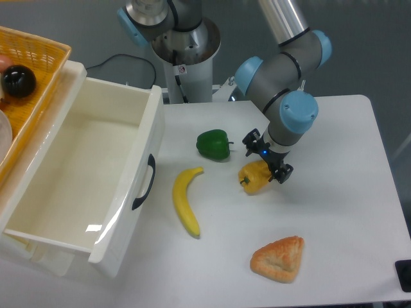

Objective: Pick up the yellow pepper
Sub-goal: 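Close the gripper on the yellow bell pepper, then lift the held yellow pepper up off the table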

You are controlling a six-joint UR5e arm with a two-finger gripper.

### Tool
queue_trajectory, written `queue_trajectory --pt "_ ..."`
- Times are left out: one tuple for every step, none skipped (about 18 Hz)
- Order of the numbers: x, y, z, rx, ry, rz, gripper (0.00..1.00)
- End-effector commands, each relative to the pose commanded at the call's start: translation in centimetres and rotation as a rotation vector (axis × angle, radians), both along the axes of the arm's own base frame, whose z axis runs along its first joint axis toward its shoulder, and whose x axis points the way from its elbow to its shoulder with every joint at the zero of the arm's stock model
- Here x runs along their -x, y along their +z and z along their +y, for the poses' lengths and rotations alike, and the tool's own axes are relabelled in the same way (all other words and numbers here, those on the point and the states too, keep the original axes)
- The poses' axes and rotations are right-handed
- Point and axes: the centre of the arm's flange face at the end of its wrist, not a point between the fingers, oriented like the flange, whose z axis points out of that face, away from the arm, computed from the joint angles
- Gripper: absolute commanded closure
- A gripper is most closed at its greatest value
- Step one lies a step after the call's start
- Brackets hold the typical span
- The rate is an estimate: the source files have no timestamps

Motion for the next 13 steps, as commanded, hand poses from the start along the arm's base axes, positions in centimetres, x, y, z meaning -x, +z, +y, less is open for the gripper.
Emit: queue_trajectory --pt "0.0 -0.2 0.1 0.002 0.001 -0.003 0.05" --pt "-0.1 -0.1 0.4 0.002 0.004 0.0 0.13" --pt "-0.1 -0.1 0.7 0.003 0.009 0.001 0.2" --pt "0.1 0.0 0.8 0.002 0.01 0.003 0.27" --pt "0.2 0.2 0.9 0.001 0.015 0.007 0.38" --pt "0.2 0.2 1.0 0.001 0.022 0.009 0.46" --pt "0.3 0.3 1.0 0.001 0.023 0.009 0.54" --pt "0.3 0.4 1.0 0.0 0.023 0.011 0.6" --pt "0.4 0.6 1.0 -0.001 0.024 0.014 0.64" --pt "0.6 0.7 1.1 -0.001 0.022 0.017 0.69" --pt "0.9 0.9 1.3 -0.004 0.022 0.023 0.73" --pt "1.2 1.2 1.5 -0.007 0.021 0.028 0.75" --pt "1.5 1.6 1.6 -0.008 0.019 0.038 0.76"
